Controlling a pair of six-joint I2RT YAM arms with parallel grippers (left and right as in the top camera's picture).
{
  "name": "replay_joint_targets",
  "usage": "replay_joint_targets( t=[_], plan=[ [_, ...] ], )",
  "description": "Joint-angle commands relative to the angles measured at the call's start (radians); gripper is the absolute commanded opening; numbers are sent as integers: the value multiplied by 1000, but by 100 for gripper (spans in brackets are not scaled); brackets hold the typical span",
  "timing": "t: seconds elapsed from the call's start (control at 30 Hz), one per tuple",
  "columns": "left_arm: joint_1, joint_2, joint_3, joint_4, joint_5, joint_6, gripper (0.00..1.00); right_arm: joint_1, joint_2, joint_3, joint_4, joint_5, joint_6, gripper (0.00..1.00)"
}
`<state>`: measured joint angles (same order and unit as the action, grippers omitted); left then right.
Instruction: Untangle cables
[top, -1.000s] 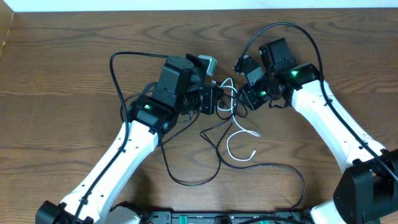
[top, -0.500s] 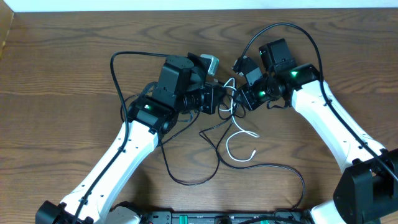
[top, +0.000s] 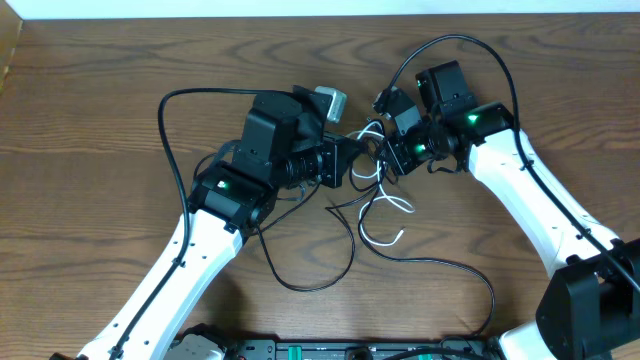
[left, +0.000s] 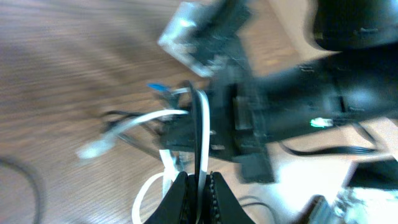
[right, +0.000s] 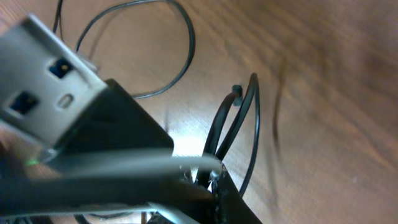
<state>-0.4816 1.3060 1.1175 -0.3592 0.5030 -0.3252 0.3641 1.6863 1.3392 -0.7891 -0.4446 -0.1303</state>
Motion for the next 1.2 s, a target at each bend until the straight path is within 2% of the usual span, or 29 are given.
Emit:
replay_joint_targets(
  t=[0.0, 0.07, 0.13, 0.17, 0.27, 0.3, 0.33, 0.4, 0.43, 0.5, 0.67, 0.7, 0.77, 0.8, 0.87, 0.9, 0.97, 1.0, 1.1, 1.17],
  plan=[
    [4, 23, 1, -46, -253, -10, 7, 3, -3, -5, -58, -3, 8, 1],
    [6, 70, 1, -63, -384, -11, 8, -2, -22, -5, -124, -5, -44, 1],
    [19, 113, 1, -58, -446, -34, 7, -5, -49, -5, -162, -68, -115, 1],
    [39, 153, 1, -44, -470, -48, 8, -5, -90, -5, -196, -178, -196, 2],
    [72, 217, 1, -42, -458, -55, 7, -12, -181, -5, -185, -189, -203, 1],
    [73, 223, 1, -66, -459, -55, 7, -27, -210, -5, -148, -126, -145, 1],
    [73, 222, 1, -112, -459, -55, 7, -54, -238, -5, -87, 32, -8, 1],
    [73, 220, 1, -202, -459, -55, 8, -106, -258, -5, -21, 278, 167, 1],
    [73, 219, 1, -249, -459, -55, 7, -143, -256, -5, -3, 375, 233, 3],
    [73, 196, 1, -260, -459, -54, 7, -206, -233, -5, -12, 454, 273, 11],
    [140, -9, 6, -177, -453, -54, 8, -273, -224, -6, -34, 480, 276, 13],
    [153, -49, 6, -163, -424, -55, 8, -273, -224, -6, -34, 452, 275, 16],
    [163, -120, 6, -137, -304, -54, 7, -268, -222, -6, -41, 261, 271, 32],
    [163, -124, 6, -138, -286, -53, 7, -262, -219, -7, -45, 198, 268, 35],
    [162, -100, 5, -156, -266, -51, 8, -228, -206, -8, -69, 89, 204, 39],
    [162, -82, 5, -154, -227, -50, 7, -209, -197, -8, -82, 66, 168, 44],
    [162, -35, 5, -134, -163, -50, 8, -125, -140, -10, -149, 34, -2, 55],
    [162, -21, 5, -129, -164, -31, 8, -93, -111, -10, -172, 33, -53, 57],
    [163, -14, 6, -125, -305, 11, 7, -16, -21, -10, -201, -43, -210, 63],
    [163, -14, 6, -124, -351, 11, 8, 14, 15, -10, -197, -93, -261, 65]
  ],
)
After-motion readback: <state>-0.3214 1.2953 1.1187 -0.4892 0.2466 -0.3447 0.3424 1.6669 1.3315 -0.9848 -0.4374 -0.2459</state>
